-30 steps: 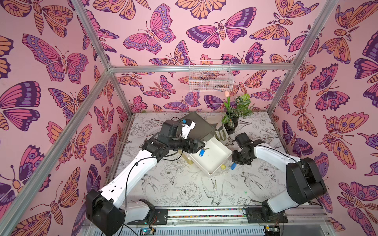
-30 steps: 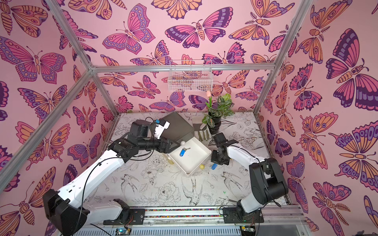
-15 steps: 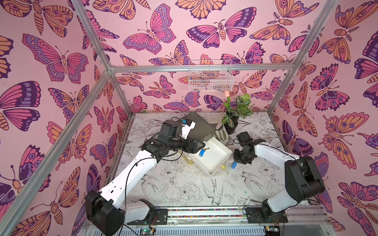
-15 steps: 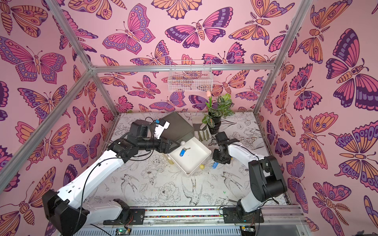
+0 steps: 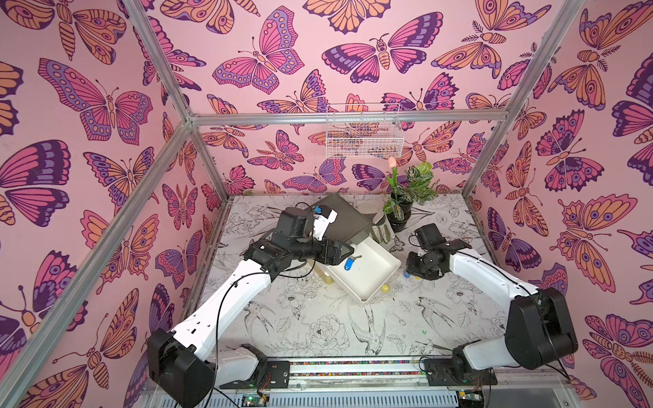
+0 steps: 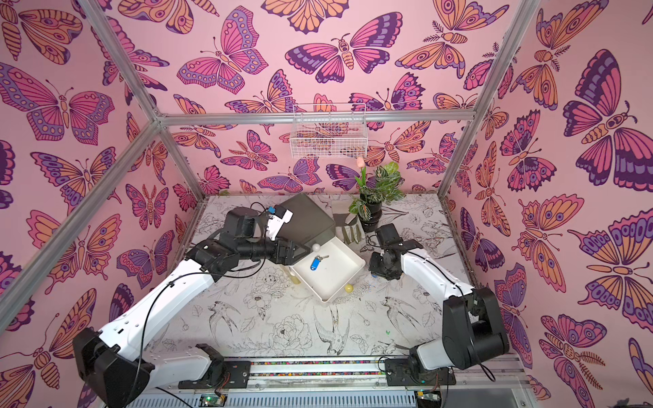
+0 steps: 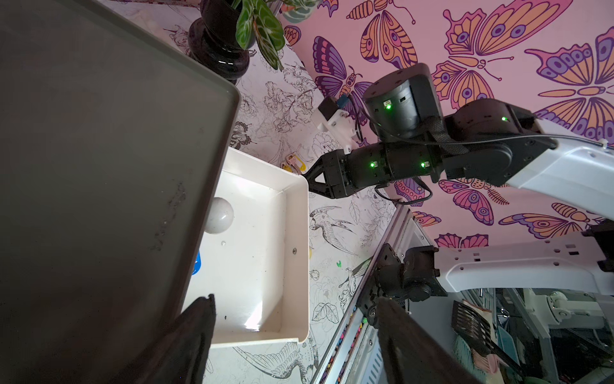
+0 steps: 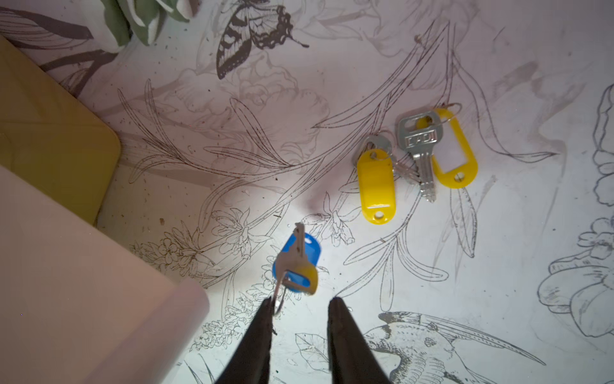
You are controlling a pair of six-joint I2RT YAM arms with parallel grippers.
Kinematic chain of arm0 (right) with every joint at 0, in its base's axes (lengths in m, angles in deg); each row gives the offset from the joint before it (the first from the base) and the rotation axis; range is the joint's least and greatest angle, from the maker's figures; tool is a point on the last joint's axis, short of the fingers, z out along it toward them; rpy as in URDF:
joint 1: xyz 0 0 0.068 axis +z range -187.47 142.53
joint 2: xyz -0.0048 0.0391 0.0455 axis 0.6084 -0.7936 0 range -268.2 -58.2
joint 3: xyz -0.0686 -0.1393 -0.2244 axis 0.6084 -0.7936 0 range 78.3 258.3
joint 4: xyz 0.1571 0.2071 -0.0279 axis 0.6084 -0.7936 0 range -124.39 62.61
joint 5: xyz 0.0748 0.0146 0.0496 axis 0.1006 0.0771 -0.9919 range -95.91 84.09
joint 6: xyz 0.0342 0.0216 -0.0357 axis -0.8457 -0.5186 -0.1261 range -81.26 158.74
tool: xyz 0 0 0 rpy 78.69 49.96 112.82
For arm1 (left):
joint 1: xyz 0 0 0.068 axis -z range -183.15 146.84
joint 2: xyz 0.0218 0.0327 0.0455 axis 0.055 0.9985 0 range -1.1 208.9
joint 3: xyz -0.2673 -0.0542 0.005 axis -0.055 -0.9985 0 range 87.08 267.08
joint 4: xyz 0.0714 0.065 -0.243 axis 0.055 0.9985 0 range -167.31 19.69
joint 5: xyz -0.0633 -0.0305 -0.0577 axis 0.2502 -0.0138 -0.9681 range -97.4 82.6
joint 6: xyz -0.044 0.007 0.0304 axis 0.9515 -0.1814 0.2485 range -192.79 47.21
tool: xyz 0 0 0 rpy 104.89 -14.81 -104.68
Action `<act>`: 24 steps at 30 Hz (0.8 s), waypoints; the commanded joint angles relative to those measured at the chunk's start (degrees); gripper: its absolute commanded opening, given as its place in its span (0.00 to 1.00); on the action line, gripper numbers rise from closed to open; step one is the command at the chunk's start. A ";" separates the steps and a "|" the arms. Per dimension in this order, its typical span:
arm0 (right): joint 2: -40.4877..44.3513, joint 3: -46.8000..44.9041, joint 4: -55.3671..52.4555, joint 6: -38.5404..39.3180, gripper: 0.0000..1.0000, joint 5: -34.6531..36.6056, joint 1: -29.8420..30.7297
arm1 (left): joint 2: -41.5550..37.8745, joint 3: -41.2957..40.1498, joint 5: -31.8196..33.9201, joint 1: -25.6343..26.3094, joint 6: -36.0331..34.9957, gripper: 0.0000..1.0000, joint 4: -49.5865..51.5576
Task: Take the keys out of the drawer
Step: Place the key at the center of the board.
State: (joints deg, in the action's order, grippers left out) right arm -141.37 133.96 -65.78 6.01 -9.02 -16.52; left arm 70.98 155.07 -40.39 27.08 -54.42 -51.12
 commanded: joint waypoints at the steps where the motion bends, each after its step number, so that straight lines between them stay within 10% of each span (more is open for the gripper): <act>1: 0.20 -0.28 -1.22 -0.39 0.32 -1.20 -0.45 | -1.56 -1.41 0.76 -0.53 -0.62 0.82 0.87; 24: 1.18 -5.57 3.43 -0.87 0.56 -4.64 -0.50 | -2.99 -2.17 0.91 -0.81 0.09 0.82 0.84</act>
State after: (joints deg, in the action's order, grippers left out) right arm -141.98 128.93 -63.26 4.74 -13.11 -16.52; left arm 69.36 154.11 -39.96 26.73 -54.31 -50.70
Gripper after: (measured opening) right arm 0.563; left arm 0.818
